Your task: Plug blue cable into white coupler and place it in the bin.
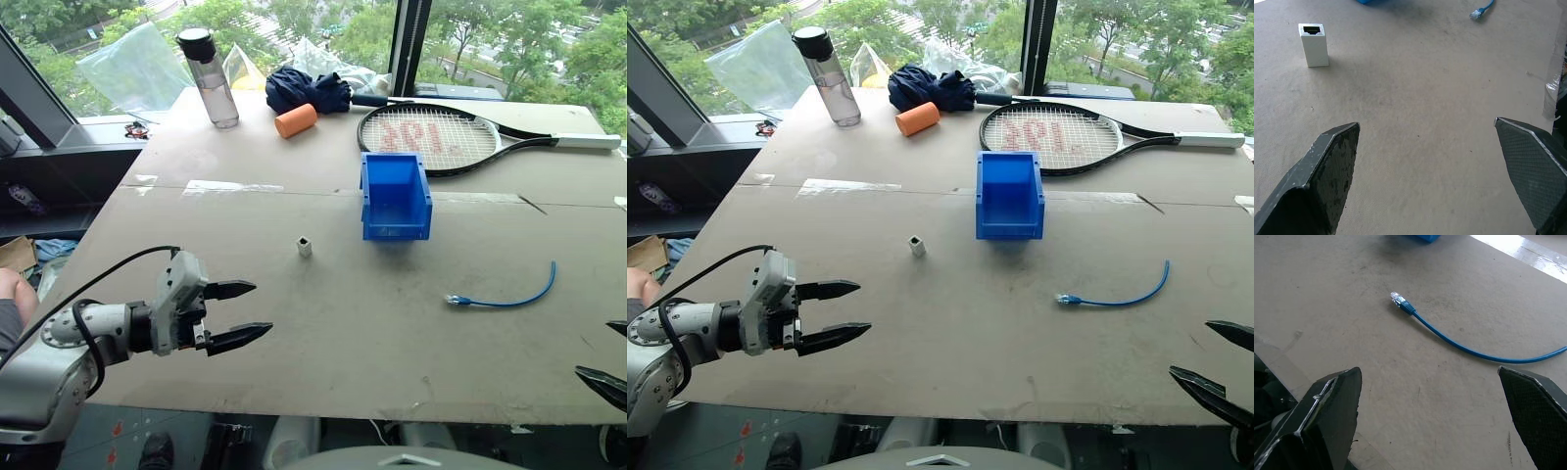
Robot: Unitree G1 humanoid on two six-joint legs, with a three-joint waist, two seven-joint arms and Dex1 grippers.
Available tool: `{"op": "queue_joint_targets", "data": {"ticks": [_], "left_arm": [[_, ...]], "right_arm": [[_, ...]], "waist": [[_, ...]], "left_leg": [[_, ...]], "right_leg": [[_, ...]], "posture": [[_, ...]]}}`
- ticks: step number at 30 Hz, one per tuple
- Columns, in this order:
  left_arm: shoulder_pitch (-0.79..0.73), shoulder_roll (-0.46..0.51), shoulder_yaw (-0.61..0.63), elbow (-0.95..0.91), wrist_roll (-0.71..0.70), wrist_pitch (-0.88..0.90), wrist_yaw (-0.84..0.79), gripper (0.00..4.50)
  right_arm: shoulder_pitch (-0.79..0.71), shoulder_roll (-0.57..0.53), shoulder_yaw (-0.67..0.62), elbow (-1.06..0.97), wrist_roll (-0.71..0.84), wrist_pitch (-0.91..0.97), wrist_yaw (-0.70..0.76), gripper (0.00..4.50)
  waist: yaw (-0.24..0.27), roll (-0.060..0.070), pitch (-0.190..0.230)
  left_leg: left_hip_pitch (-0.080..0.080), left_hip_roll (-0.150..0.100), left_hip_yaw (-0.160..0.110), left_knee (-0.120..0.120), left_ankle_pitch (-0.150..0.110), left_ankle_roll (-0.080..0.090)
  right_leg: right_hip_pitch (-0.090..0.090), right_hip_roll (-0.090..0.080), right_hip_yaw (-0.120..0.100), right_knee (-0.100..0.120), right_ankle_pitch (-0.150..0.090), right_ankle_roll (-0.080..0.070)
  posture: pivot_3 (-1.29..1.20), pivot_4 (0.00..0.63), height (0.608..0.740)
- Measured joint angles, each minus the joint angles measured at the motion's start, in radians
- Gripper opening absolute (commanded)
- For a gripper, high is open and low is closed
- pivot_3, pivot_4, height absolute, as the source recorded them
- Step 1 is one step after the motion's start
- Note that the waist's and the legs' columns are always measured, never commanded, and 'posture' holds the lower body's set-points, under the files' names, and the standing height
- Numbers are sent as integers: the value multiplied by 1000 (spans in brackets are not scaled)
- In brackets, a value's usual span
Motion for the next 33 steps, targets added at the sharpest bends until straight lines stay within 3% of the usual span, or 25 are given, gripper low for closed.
{"op": "queue_joint_targets", "data": {"ticks": [3, 7, 9, 13, 15, 19, 25, 28, 33], "left_arm": [[-6, 0, -4, 0, -1, 4, 0, 4481], [-125, -14, -80, -60, -48, 42, 17, 4481], [-131, -14, -89, -72, -51, 47, 19, 4481], [-159, 0, -167, -97, -33, 29, -11, 4481], [-170, 2, -190, -115, -22, 19, -13, 4481], [-182, 3, -222, -161, -13, 12, -10, 4481], [-174, -2, -241, -238, -8, 12, 36, 4481], [-171, -13, -246, -259, -8, 13, 66, 4500], [-150, -22, -255, -275, 2, 9, 94, 4500]], "right_arm": [[-9, -2, 0, 0, 0, 4, -2, 4500], [-174, -58, 86, -114, 81, 116, -137, 4500], [-188, -76, 111, -139, 93, 143, -150, 4500], [-342, -283, 331, -248, 25, 266, -257, 4500], [-442, -331, 435, -227, 23, 322, -280, 4500], [-675, -366, 703, -137, -10, 423, -323, 4500], [-915, -366, 973, 17, -126, 493, -323, 4500], [-1025, -316, 1068, 116, -183, 493, -314, 3750], [-1089, -286, 1176, 215, -290, 460, -282, 1195]], "waist": [[0, 0, 0], [-2, 0, 0], [-1, 0, 0], [-5, -1, 0], [-2, -3, -1], [1, -3, 1], [-3, -3, 2], [-5, -3, 2], [-1, -3, 1]], "left_leg": [[0, 0, 0, 0, 0, 0], [0, 0, 1, 1, 0, 0], [0, 0, 1, 1, 0, 0], [0, -4, 2, 1, -1, 2], [0, -4, 1, 2, -1, 2], [-2, -5, 1, 4, -1, 2], [-1, -5, 1, 4, -2, 3], [-1, -5, 1, 4, -1, 3], [-1, -5, 1, 4, -2, 3]], "right_leg": [[0, 0, 0, 0, 0, 0], [0, 1, 1, 0, 0, 0], [0, 1, 1, 0, 1, -1], [-1, 2, 1, 1, 3, -4], [-1, 2, 1, 1, 3, -4], [-1, 1, 1, 0, 3, -4], [0, 1, 1, 0, 3, -4], [0, 2, 1, 1, 3, -4], [0, 2, 1, 1, 3, -4]], "posture": [[0, 150, 740], [0, 150, 740], [0, 150, 740], [0, 150, 740], [0, 150, 740], [0, 150, 740], [0, 150, 740], [0, 150, 740], [0, 150, 740]]}}
